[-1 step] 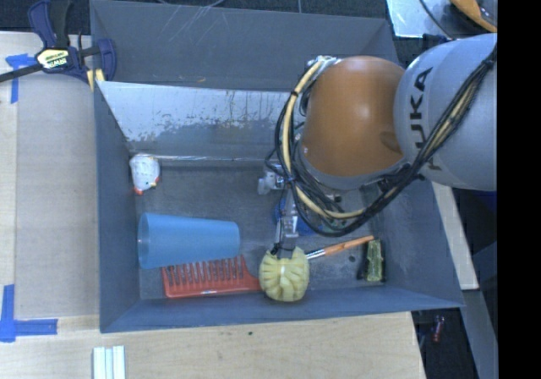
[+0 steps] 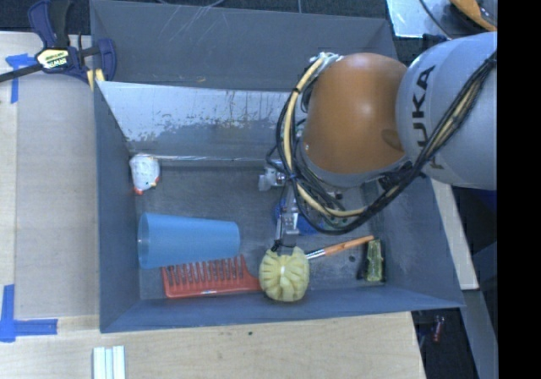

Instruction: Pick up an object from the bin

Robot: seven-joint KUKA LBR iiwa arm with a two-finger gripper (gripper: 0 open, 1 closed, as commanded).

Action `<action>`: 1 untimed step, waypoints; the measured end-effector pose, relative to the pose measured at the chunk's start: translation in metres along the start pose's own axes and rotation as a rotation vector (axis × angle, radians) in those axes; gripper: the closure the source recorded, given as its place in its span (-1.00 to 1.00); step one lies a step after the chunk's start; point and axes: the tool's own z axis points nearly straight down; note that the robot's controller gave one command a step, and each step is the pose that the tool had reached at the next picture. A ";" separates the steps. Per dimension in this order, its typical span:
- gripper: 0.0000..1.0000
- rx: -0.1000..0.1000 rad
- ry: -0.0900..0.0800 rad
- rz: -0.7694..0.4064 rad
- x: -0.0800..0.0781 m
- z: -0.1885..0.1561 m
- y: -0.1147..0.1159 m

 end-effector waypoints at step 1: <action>-1.00 -0.001 -0.005 -0.204 0.026 0.122 -0.048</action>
Offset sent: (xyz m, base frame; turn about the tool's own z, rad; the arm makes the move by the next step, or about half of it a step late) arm -0.0272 -0.0506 -0.1234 -0.3835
